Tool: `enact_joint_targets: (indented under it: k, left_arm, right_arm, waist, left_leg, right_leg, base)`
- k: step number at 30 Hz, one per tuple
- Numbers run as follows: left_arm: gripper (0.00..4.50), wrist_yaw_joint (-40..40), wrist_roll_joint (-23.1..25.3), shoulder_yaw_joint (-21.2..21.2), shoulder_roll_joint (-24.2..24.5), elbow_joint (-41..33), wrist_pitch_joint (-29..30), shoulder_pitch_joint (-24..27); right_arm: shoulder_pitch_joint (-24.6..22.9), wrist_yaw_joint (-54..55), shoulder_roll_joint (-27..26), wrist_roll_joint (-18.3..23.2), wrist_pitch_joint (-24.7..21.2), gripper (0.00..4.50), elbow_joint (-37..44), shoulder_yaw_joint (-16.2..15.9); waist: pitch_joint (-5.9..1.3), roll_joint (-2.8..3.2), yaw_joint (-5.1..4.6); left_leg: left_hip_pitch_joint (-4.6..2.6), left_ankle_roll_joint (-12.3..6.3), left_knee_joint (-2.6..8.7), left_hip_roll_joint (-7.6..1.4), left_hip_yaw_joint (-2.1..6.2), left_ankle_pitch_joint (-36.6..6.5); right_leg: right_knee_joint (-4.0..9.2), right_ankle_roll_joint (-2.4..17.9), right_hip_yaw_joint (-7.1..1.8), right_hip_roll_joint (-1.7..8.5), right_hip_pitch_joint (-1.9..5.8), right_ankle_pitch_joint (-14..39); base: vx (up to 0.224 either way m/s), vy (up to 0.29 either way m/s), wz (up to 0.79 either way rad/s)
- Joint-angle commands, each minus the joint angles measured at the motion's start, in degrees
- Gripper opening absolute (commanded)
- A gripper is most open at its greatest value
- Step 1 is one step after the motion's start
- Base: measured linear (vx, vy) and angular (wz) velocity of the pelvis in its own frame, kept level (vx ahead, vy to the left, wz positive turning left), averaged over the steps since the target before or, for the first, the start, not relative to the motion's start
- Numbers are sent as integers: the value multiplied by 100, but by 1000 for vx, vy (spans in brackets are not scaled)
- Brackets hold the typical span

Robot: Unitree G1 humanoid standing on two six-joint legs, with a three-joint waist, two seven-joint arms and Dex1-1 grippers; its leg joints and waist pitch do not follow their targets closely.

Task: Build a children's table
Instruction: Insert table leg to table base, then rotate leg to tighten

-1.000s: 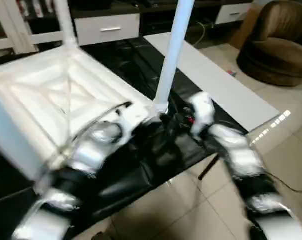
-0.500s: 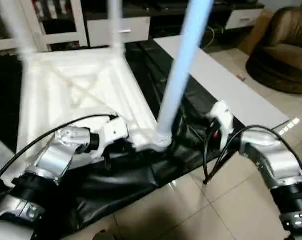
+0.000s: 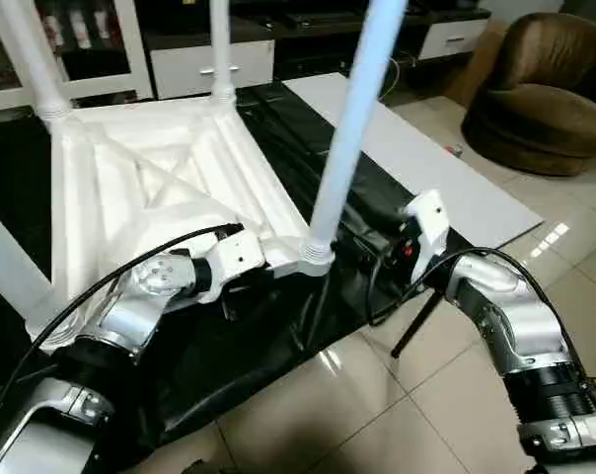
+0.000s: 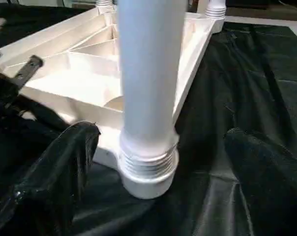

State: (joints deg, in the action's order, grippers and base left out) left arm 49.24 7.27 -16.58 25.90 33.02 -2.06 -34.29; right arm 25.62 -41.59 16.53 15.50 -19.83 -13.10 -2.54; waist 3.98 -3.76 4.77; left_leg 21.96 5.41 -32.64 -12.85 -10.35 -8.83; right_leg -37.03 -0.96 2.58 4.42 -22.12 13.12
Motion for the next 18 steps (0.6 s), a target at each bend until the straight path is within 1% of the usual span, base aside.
enact_joint_targets:
  k: [1, 2, 3, 4, 5, 6, 7, 8, 9, 10, 11, 12, 13, 14, 15, 16, 17, 18]
  left_arm:
    - [44, -470, 89, 338, 177, 409, -145, -277]
    - [55, -474, 92, 339, 182, 419, -152, -284]
    - [55, -508, 99, 367, 221, 504, -185, -354]
    - [79, -474, 21, 427, 260, 590, -281, -430]
    - [79, -381, -67, 475, 280, 539, -294, -432]
    - [95, -361, -86, 486, 284, 528, -297, -432]
    - [102, -250, -185, 536, 305, 465, -321, -426]
    - [104, -132, -297, 594, 311, 400, -379, -409]
    - [108, -82, -375, 640, 306, 328, -410, -381]
    - [128, 118, -701, 804, 263, 56, -458, -250]
    - [139, 212, -875, 879, 236, -53, -489, -186]
    - [139, 129, -926, 932, 209, -184, -383, -109]
    - [147, -304, -978, 1110, 98, -511, -124, 77]
    - [147, -592, -988, 1220, 24, -674, -12, 169]
    - [147, -1006, -1038, 1407, -116, -914, 22, 309]
    - [147, -1203, -1080, 1517, -206, -1064, 30, 399]
    - [147, -1693, -1177, 1758, -462, -1592, 335, 708]
    - [147, -1693, -1177, 1758, -462, -1592, 335, 708]
  right_arm:
    - [-104, 40, 39, 103, -113, 450, 215, 122]
    - [-104, 41, 39, 105, -115, 450, 218, 122]
    - [-110, 59, 33, 117, -128, 450, 238, 133]
    - [-124, 113, 9, 171, -187, 450, 273, 163]
    - [-146, 119, 5, 201, -216, 450, 315, 170]
    - [-150, 120, 4, 208, -223, 450, 324, 172]
    - [-183, 129, -9, 240, -267, 450, 386, 185]
    - [-227, 130, -24, 276, -315, 450, 457, 194]
    - [-265, 125, -28, 293, -337, 450, 514, 191]
    - [-394, 140, -48, 345, -407, 450, 713, 187]
    - [-458, 158, -57, 369, -440, 450, 814, 184]
    - [-521, 208, -71, 376, -451, 450, 908, 193]
    - [-660, 459, -126, 307, -420, 450, 1106, 249]
    - [-724, 625, -160, 248, -389, 450, 1196, 288]
    - [-793, 864, -225, 185, -340, 450, 1286, 372]
    - [-830, 981, -256, 165, -322, 450, 1338, 417]
    - [-954, 1246, -284, 0, -205, 450, 1506, 470]
    - [-954, 1246, -284, 0, -205, 450, 1506, 470]
  waist:
    - [-345, 61, -6]
    - [-352, 60, -5]
    - [-363, 51, -21]
    - [-378, 55, -45]
    - [-389, 58, -53]
    - [-409, 58, -65]
    - [-418, 57, -68]
    - [-425, 66, -66]
    - [-428, 67, -61]
    - [-439, 83, -32]
    - [-432, 78, -22]
    - [-447, 109, 3]
    - [-448, 120, 16]
    - [-445, 128, 20]
    - [-441, 133, 34]
    - [-439, 117, 32]
    - [-445, 140, 40]
    - [-426, 123, 42]
  left_leg:
    - [-108, 214, 378, -47, 17, -1319]
    - [-111, 211, 376, -45, 16, -1290]
    - [-97, 207, 366, -43, 18, -1233]
    - [-84, 177, 352, -26, 19, -1024]
    - [-92, 158, 340, -27, 13, -968]
    - [-92, 100, 315, -26, 6, -791]
    - [-89, 59, 300, -21, -1, -674]
    - [-88, -34, 280, -10, -11, -469]
    - [-89, -77, 269, -6, -17, -405]
    - [-101, -162, 257, -16, -24, -303]
    - [-93, -182, 256, -21, -24, -303]
    - [-108, -193, 251, -20, -29, -345]
    - [-112, -182, 250, -30, -31, -373]
    - [-123, -152, 255, -44, -40, -422]
    - [-120, -116, 258, -53, -39, -511]
    - [-124, -94, 262, -45, -46, -593]
    - [-131, -61, 267, -47, -44, -662]
    - [-124, 27, 283, -74, -44, -802]
  right_leg:
    - [544, 875, -221, 300, 167, 919]
    - [541, 875, -220, 296, 166, 857]
    - [519, 893, -221, 291, 175, 734]
    - [484, 948, -215, 273, 190, 381]
    - [469, 986, -218, 270, 186, 248]
    - [428, 1088, -220, 263, 197, -112]
    - [405, 1137, -221, 253, 199, -321]
    - [375, 1233, -220, 234, 202, -707]
    - [364, 1276, -223, 234, 204, -860]
    - [334, 1378, -218, 236, 207, -1166]
    - [325, 1409, -218, 240, 209, -1219]
    - [322, 1460, -217, 239, 210, -1228]
    - [320, 1467, -216, 233, 212, -1268]
    - [318, 1461, -216, 233, 201, -1244]
    - [327, 1445, -216, 239, 208, -1184]
    - [350, 1410, -219, 238, 205, -1034]
    - [364, 1379, -221, 243, 207, -890]
    - [385, 1332, -225, 253, 207, -709]
  base:
    - [0, 0, 0]
    - [0, 0, 0]
    - [0, 0, 0]
    - [0, 0, 0]
    - [0, 0, 0]
    - [0, 0, 0]
    - [0, 0, 0]
    - [0, 0, 0]
    - [0, 0, 0]
    - [0, 0, 0]
    - [0, 0, 0]
    - [0, 0, 0]
    - [0, 0, 0]
    - [0, 0, 0]
    - [0, 0, 0]
    - [0, 0, 0]
    - [0, 0, 0]
    - [0, 0, 0]
